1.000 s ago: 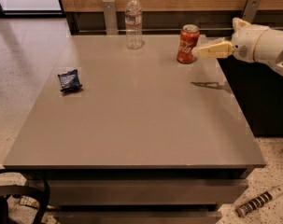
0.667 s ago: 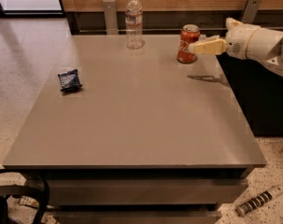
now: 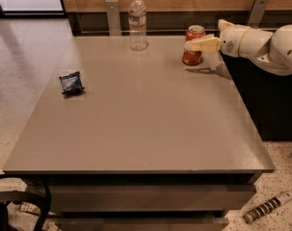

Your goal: Move coke can near rxbar blueberry

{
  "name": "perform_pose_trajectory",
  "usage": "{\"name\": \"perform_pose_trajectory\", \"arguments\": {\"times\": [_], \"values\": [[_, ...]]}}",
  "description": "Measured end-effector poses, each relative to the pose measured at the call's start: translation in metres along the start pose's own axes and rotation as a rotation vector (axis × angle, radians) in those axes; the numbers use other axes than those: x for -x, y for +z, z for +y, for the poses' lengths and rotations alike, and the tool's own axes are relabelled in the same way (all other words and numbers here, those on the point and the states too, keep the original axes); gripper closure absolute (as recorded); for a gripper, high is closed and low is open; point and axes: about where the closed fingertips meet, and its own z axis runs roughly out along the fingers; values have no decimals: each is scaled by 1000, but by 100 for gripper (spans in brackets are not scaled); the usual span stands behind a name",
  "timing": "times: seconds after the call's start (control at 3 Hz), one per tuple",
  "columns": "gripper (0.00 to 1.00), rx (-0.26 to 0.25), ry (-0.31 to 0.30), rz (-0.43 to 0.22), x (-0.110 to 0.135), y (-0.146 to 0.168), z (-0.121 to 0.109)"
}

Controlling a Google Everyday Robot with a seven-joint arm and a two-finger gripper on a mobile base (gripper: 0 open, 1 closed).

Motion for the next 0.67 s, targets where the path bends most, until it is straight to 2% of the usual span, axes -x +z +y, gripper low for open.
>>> {"name": "perform_pose_trajectory", "arguments": {"times": [0.33, 0.67], "values": [[0, 17, 29, -38, -7, 12, 4], [18, 37, 64, -76, -19, 25, 14]]}}
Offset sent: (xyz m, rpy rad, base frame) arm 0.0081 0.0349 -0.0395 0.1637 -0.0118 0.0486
